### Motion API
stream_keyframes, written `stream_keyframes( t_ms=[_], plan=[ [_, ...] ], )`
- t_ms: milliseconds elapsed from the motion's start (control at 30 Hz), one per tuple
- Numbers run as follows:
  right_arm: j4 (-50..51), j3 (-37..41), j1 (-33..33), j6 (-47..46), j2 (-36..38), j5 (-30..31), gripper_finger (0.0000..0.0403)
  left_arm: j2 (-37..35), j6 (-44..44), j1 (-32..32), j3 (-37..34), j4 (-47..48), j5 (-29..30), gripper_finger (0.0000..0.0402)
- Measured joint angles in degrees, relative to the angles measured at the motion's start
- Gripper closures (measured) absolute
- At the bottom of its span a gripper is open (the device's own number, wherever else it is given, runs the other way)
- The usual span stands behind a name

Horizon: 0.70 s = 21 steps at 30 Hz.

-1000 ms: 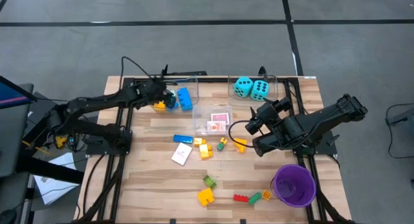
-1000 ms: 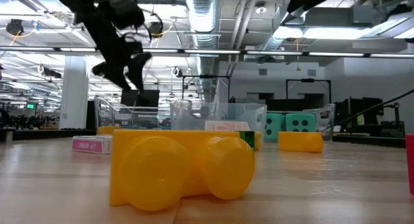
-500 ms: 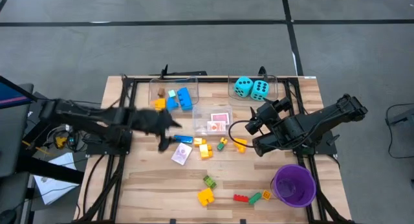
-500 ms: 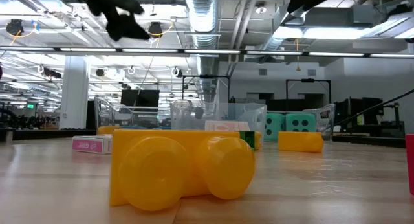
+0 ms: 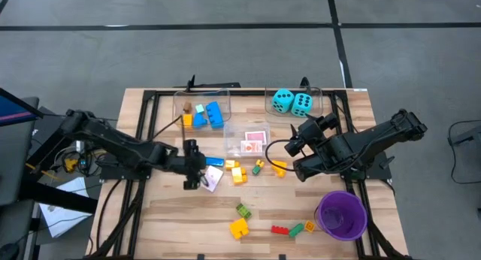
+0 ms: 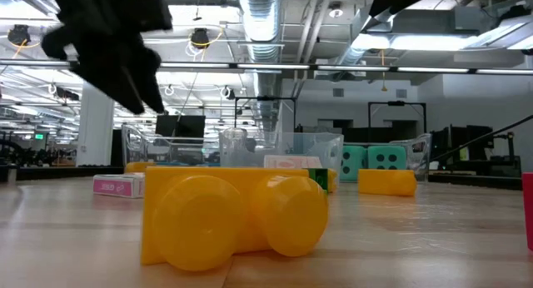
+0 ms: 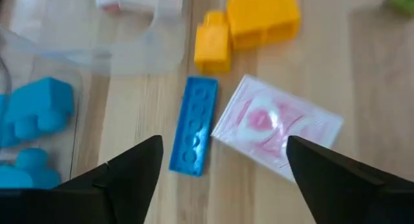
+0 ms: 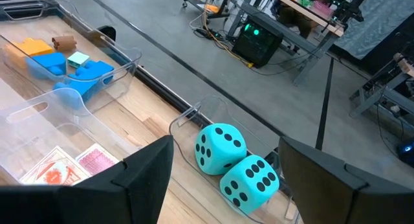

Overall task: Pick & Place Toys
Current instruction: Put the blue game piece into the top left transparent bin

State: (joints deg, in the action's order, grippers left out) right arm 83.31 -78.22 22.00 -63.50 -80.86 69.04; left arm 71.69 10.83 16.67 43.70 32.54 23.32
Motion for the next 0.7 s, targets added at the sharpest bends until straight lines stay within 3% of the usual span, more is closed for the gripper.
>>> stream_keyframes(
  t_ms=[233, 500, 700],
  plan=[
    [0.0, 0.0, 0.0, 0.4, 0.0, 0.0, 0.0131, 7.0, -6.0, -9.0, 0.0, 0.5, -8.2, 0.0108],
    [0.0, 0.0, 0.0, 0.5, 0.0, 0.0, 0.0131, 7.9, -12.1, -16.5, 0.0, -0.1, -16.5, 0.0112],
    [0.0, 0.0, 0.0, 0.5, 0.0, 0.0, 0.0131, 9.7, -14.1, -17.9, 0.0, 0.3, -17.3, 0.0118]
  ],
)
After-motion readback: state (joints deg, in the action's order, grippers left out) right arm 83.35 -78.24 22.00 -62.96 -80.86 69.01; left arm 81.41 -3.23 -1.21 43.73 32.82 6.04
